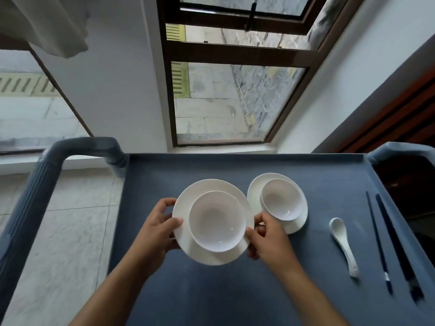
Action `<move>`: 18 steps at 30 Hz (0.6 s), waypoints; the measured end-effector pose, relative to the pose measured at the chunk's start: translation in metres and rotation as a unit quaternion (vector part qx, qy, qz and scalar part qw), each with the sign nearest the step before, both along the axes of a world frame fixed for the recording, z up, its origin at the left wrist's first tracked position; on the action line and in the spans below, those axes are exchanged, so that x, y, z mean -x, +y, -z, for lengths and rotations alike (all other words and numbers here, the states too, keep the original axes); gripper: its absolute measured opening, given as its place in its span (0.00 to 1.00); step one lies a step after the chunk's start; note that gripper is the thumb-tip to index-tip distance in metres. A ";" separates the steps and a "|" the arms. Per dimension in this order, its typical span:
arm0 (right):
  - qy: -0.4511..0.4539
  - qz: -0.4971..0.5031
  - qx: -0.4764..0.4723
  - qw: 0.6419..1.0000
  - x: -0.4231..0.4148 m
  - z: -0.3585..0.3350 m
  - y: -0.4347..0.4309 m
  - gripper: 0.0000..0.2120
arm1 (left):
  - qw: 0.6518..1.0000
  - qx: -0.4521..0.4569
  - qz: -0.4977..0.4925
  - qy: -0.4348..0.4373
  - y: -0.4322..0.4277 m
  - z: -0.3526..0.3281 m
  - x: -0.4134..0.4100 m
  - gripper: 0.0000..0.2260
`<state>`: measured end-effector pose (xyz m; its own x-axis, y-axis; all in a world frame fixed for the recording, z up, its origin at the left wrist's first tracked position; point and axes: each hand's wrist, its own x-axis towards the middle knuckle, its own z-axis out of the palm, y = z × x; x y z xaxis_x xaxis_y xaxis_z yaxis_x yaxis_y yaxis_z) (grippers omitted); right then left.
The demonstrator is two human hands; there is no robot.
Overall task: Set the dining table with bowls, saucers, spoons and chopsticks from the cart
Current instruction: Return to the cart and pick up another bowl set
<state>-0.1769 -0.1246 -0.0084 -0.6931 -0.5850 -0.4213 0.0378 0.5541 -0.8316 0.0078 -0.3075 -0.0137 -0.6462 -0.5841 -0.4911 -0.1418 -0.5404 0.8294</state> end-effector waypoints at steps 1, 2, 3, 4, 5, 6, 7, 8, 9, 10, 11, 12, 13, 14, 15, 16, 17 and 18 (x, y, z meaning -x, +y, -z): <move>-0.002 0.010 0.009 1.000 0.003 -0.004 0.013 0.06 | 1.000 -0.018 0.013 0.019 0.008 -0.003 0.002 0.17; -0.006 0.019 0.017 1.000 0.005 -0.008 0.026 0.05 | 0.999 -0.033 0.027 0.034 0.017 -0.006 0.004 0.18; -0.012 0.024 0.025 0.999 0.008 -0.012 0.040 0.04 | 0.997 -0.046 0.038 0.048 0.027 -0.009 0.007 0.18; -0.016 0.024 0.032 0.999 0.011 -0.015 0.054 0.04 | 0.995 -0.057 0.044 0.061 0.039 -0.011 0.012 0.19; -0.019 0.022 0.038 0.999 0.015 -0.019 0.067 0.04 | 0.994 -0.067 0.044 0.070 0.051 -0.014 0.017 0.21; -0.020 0.020 0.043 0.999 0.020 -0.022 0.081 0.04 | 0.994 -0.074 0.042 0.074 0.063 -0.015 0.022 0.22; -0.020 0.018 0.048 0.998 0.025 -0.025 0.094 0.04 | 0.993 -0.079 0.037 0.075 0.077 -0.016 0.028 0.23; -0.018 0.018 0.051 0.998 0.031 -0.027 0.107 0.04 | 0.993 -0.085 0.030 0.075 0.092 -0.017 0.034 0.24; -0.016 0.020 0.054 0.998 0.038 -0.028 0.120 0.04 | 0.993 -0.088 0.022 0.075 0.107 -0.018 0.040 0.25; -0.019 0.023 0.059 0.998 0.045 -0.029 0.132 0.04 | 0.993 -0.087 0.016 0.073 0.122 -0.018 0.047 0.25; -0.032 0.025 0.066 0.997 0.051 -0.030 0.145 0.04 | 0.994 -0.085 0.007 0.066 0.139 -0.019 0.054 0.24; -0.045 0.023 0.075 0.996 0.059 -0.032 0.159 0.05 | 0.994 -0.087 -0.005 0.060 0.155 -0.020 0.060 0.23; -0.051 0.018 0.084 0.995 0.068 -0.032 0.171 0.05 | 0.994 -0.089 -0.018 0.059 0.171 -0.020 0.067 0.23; -0.054 0.012 0.090 0.994 0.078 -0.033 0.185 0.06 | 0.994 -0.090 -0.028 0.060 0.186 -0.021 0.074 0.23; -0.062 0.010 0.092 0.994 0.087 -0.033 0.199 0.08 | 0.994 -0.090 -0.032 0.059 0.200 -0.022 0.081 0.23; -0.072 0.014 0.096 0.993 0.097 -0.031 0.212 0.10 | 0.994 -0.091 -0.035 0.058 0.214 -0.024 0.086 0.23; -0.087 0.028 0.105 0.990 0.109 -0.028 0.222 0.12 | 0.993 -0.093 -0.040 0.057 0.226 -0.026 0.092 0.22; -0.103 0.052 0.111 0.987 0.121 -0.024 0.230 0.14 | 0.993 -0.093 -0.045 0.055 0.237 -0.028 0.096 0.22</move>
